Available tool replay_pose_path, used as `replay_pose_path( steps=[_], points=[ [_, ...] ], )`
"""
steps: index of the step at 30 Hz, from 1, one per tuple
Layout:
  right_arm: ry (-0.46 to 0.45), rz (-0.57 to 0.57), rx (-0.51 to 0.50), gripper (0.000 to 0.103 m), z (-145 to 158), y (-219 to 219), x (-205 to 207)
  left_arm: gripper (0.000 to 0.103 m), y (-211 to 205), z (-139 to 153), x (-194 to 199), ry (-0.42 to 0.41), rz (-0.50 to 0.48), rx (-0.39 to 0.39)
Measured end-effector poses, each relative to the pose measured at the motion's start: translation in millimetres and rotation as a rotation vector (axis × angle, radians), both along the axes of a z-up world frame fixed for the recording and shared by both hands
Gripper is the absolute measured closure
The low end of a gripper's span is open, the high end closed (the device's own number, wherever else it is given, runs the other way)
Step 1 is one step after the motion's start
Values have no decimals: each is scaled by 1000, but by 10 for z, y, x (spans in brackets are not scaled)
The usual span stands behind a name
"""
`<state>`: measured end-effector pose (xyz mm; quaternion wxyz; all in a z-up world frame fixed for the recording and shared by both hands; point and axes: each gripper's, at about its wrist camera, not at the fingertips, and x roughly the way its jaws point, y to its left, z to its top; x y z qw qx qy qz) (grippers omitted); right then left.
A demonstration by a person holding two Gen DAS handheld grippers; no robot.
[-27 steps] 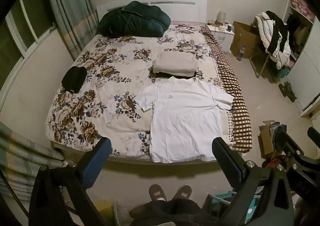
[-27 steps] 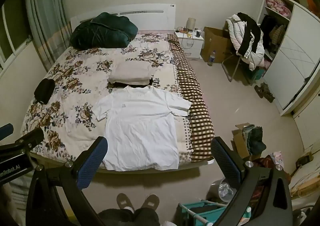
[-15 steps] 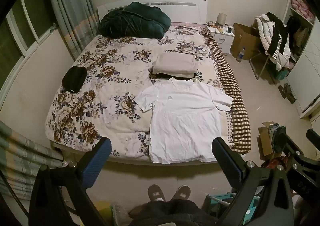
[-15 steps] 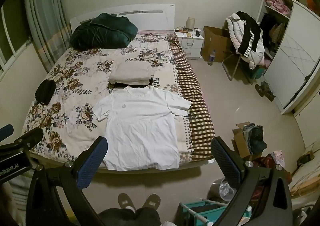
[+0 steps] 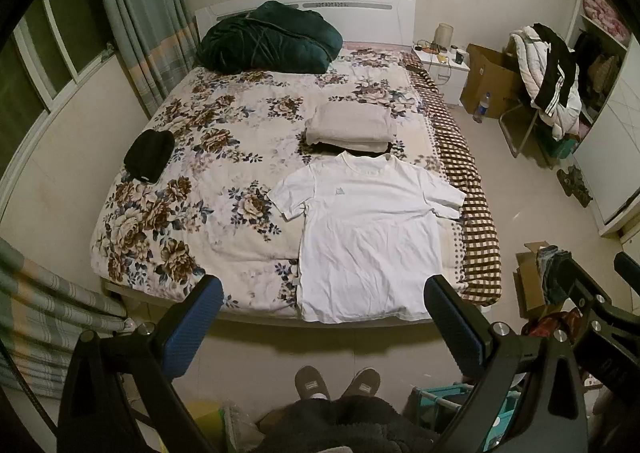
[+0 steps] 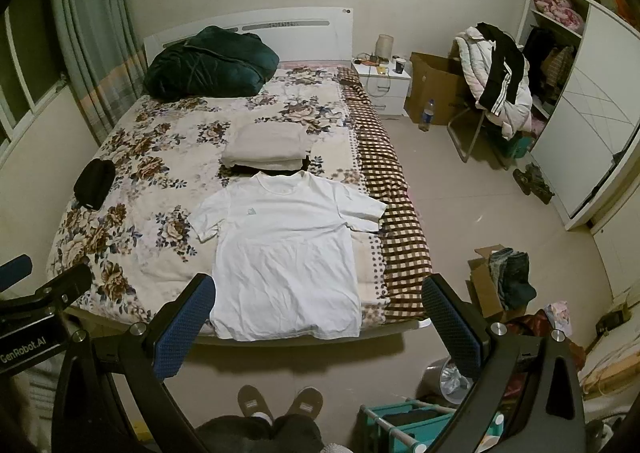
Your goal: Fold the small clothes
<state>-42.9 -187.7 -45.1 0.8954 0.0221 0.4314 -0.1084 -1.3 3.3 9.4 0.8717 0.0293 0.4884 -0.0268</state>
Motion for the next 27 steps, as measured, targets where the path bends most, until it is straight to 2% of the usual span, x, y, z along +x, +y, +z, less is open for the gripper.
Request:
replay_pose_path(
  steps=[19, 23, 27],
  points=[
    [-6, 1, 3, 0, 8, 28, 4, 0, -11, 10, 4, -3, 0, -2],
    [-10, 5, 1, 0, 141, 125, 70, 0, -13, 11, 0, -5, 1, -2],
    [-12, 3, 1, 0, 120, 105, 59, 0, -4, 47, -36, -8, 1, -4]
  ],
)
